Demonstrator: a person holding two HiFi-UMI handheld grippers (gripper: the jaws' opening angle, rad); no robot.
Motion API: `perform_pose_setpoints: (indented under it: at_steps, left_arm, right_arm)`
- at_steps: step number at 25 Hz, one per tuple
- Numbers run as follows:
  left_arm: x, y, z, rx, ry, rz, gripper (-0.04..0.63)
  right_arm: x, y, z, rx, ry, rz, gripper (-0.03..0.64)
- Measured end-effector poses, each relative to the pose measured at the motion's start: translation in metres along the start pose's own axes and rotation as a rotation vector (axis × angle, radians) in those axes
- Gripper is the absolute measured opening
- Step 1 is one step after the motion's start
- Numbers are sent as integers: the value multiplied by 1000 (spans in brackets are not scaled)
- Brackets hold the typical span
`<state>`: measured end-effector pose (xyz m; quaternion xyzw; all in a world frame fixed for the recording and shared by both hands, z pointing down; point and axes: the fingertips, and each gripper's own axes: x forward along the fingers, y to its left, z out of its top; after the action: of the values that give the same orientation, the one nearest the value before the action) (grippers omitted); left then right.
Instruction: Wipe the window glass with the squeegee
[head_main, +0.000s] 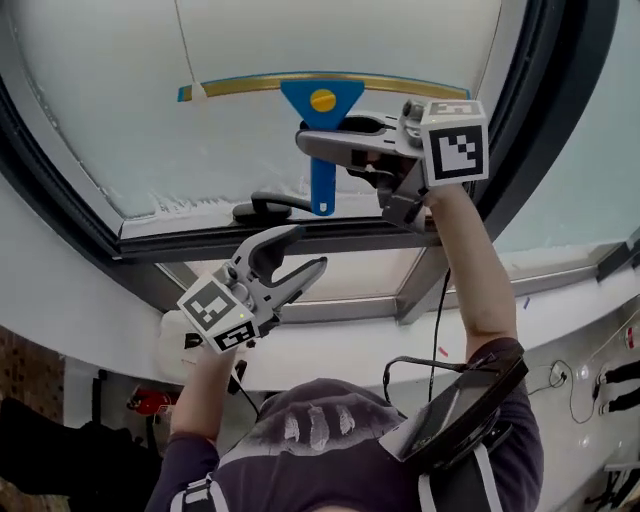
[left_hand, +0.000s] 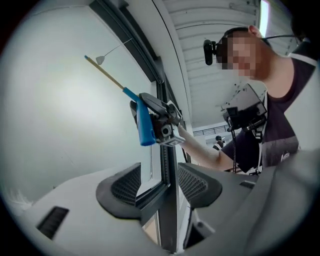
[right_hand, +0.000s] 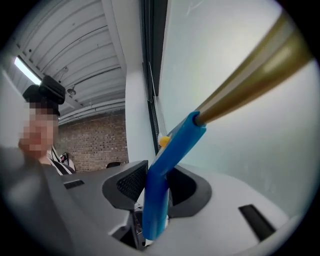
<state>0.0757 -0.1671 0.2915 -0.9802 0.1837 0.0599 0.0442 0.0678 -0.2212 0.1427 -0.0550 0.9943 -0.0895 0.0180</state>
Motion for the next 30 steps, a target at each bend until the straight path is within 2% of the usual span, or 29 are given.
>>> perform_pose_setpoints:
  at_steps: [7,12,17,21,25,28,30]
  left_arm:
    - [12,-9,36,7,-66,15,221]
    - [23,-18,67,56,-111,-7,221]
    - [29,-31,81,100,-122,-64,221]
    - [31,-33,79,88,-131,-97,221]
    - [33,-31,70,72,-117,-117,221]
    - [31,-25,67,49,-104,-118,221]
    - [31,-24,64,34,-93,-125,221]
  right_arm:
    - [-45,-21,104,-113,65,-100,123]
    - [-60,-35,145,-85,83,-110,123]
    - [-68,-40,171,32,-34,-54,123]
    - [-75,-36,176,64,-180,-25,123]
    - [-82,-42,176,80,-301,-52,123]
    - [-85,-44,178,88,-431,-94,123]
    - [-86,-48,171,125,-499,-105,121]
